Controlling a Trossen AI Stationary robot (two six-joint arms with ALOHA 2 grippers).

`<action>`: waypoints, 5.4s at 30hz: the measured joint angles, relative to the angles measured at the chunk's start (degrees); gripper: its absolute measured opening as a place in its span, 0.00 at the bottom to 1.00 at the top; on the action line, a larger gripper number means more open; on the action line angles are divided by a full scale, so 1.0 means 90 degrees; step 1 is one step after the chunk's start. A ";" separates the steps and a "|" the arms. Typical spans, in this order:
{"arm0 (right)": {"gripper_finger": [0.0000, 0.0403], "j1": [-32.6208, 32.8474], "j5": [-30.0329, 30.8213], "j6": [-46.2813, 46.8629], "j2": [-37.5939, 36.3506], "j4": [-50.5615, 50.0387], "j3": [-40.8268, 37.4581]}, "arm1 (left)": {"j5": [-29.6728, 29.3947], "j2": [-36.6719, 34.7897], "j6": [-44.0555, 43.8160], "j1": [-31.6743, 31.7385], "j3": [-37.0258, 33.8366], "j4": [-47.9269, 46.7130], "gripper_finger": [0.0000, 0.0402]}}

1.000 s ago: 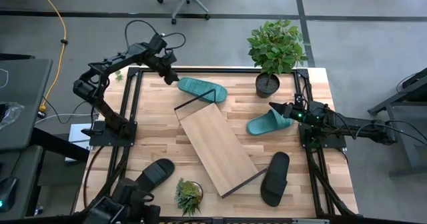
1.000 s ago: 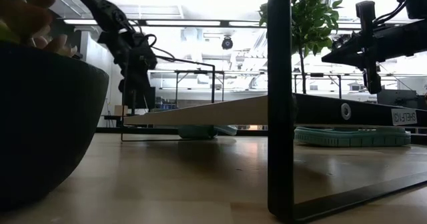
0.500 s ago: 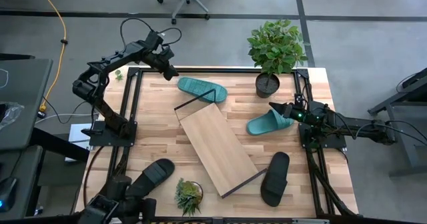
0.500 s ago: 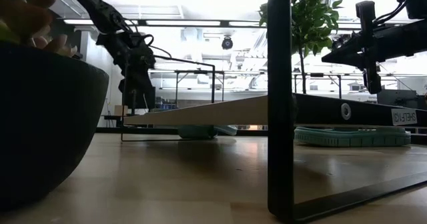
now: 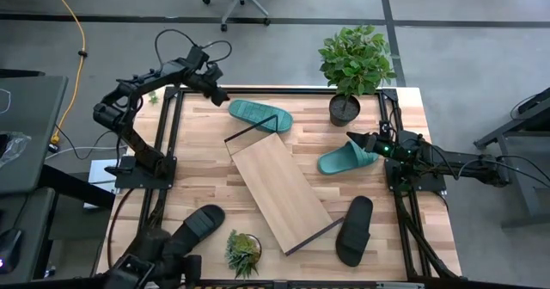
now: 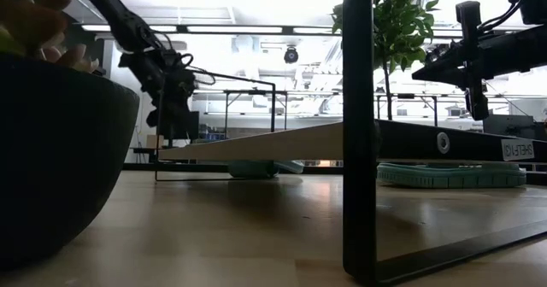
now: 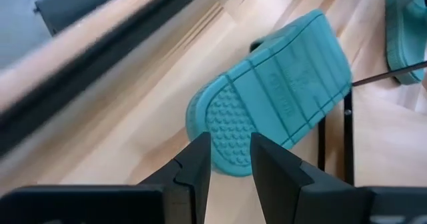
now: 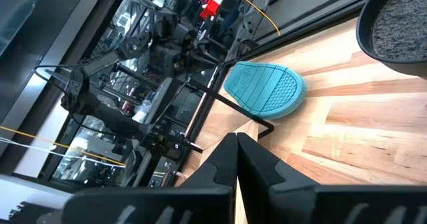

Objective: Pick and place slides into the shelf
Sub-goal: Put the top green slide on the shelf

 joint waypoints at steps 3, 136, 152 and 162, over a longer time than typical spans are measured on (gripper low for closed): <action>0.00 0.0001 0.0000 0.0064 0.0000 0.0000 0.0002 | -0.0233 0.0000 -0.0329 0.0000 -0.0271 0.0171 0.24; 0.00 0.0000 0.0165 -0.0125 -0.0002 -0.0189 0.0002 | 0.1990 0.0828 -0.1690 -0.0510 -0.0572 0.1834 0.21; 0.00 -0.0001 0.0184 -0.0123 -0.0002 -0.0189 0.0002 | 0.2345 0.0594 -0.1742 -0.0510 0.0114 0.1896 0.20; 0.00 -0.0001 0.0187 -0.0125 -0.0002 -0.0189 0.0002 | 0.2381 0.0102 -0.1802 -0.0505 0.0785 0.1861 0.20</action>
